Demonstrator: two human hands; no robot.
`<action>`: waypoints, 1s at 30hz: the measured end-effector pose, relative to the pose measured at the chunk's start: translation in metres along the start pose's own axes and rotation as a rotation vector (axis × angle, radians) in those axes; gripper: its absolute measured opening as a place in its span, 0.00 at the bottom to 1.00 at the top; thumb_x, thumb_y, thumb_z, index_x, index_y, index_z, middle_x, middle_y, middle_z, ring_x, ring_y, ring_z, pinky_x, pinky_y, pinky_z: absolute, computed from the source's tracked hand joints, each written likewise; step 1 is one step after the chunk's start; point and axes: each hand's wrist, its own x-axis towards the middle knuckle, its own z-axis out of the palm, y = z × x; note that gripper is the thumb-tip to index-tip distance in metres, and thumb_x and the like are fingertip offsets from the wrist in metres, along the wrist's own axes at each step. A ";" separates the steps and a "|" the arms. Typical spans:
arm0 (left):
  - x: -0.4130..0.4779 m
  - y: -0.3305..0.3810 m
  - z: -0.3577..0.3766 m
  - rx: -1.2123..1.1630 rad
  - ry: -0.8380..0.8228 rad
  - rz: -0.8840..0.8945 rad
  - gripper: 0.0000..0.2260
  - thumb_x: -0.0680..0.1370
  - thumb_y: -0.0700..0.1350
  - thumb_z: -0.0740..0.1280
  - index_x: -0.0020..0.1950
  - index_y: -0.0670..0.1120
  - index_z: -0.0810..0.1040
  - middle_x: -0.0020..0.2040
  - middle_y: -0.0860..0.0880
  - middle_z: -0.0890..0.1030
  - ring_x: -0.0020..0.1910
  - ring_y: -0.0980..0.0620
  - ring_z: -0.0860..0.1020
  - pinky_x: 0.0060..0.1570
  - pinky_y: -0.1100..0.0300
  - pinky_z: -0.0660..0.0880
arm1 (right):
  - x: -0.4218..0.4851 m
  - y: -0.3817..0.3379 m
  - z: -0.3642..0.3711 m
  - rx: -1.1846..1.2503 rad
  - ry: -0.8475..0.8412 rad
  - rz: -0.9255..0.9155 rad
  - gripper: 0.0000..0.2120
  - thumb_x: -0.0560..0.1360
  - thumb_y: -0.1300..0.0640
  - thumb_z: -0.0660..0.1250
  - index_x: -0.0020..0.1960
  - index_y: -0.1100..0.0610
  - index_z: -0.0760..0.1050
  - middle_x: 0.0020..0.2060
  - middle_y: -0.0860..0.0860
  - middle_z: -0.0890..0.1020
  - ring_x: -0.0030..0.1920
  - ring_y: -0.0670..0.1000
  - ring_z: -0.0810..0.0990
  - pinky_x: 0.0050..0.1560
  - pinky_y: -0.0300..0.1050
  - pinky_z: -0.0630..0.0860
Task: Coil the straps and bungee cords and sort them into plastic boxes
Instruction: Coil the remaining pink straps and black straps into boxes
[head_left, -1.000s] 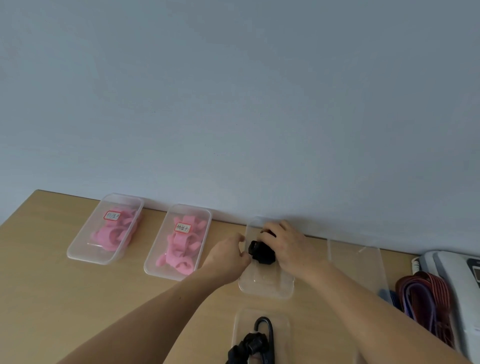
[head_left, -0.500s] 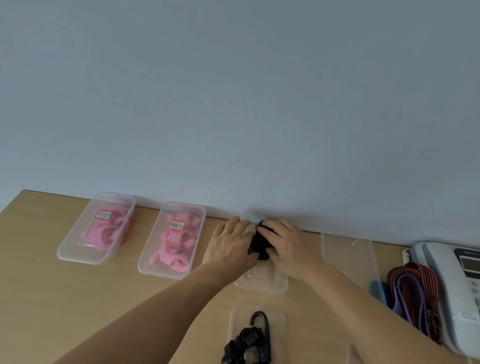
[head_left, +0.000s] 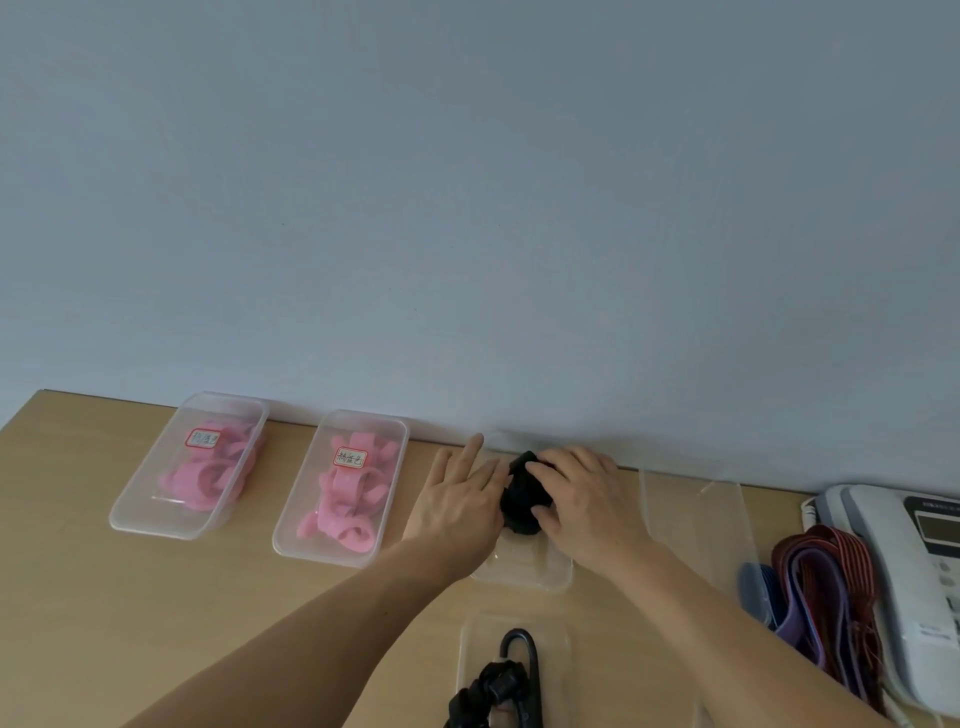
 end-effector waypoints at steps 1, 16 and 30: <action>0.001 0.001 -0.001 0.010 -0.019 -0.005 0.25 0.84 0.51 0.50 0.80 0.46 0.55 0.81 0.49 0.55 0.79 0.46 0.34 0.76 0.43 0.38 | 0.001 -0.001 0.000 -0.012 0.001 0.013 0.24 0.64 0.51 0.78 0.59 0.54 0.80 0.55 0.48 0.81 0.56 0.54 0.79 0.56 0.53 0.75; -0.001 0.004 0.001 -0.050 -0.019 -0.026 0.27 0.82 0.53 0.51 0.80 0.47 0.54 0.82 0.48 0.50 0.80 0.46 0.41 0.76 0.45 0.45 | -0.002 0.000 -0.006 0.065 0.031 0.067 0.22 0.66 0.51 0.77 0.58 0.53 0.80 0.53 0.47 0.80 0.55 0.53 0.78 0.55 0.51 0.75; -0.007 0.004 -0.014 -0.101 -0.126 -0.044 0.28 0.82 0.56 0.51 0.80 0.49 0.54 0.82 0.49 0.49 0.79 0.45 0.37 0.77 0.41 0.45 | -0.005 -0.008 -0.020 0.079 -0.060 0.102 0.21 0.73 0.51 0.70 0.65 0.52 0.76 0.60 0.47 0.76 0.64 0.53 0.72 0.64 0.50 0.68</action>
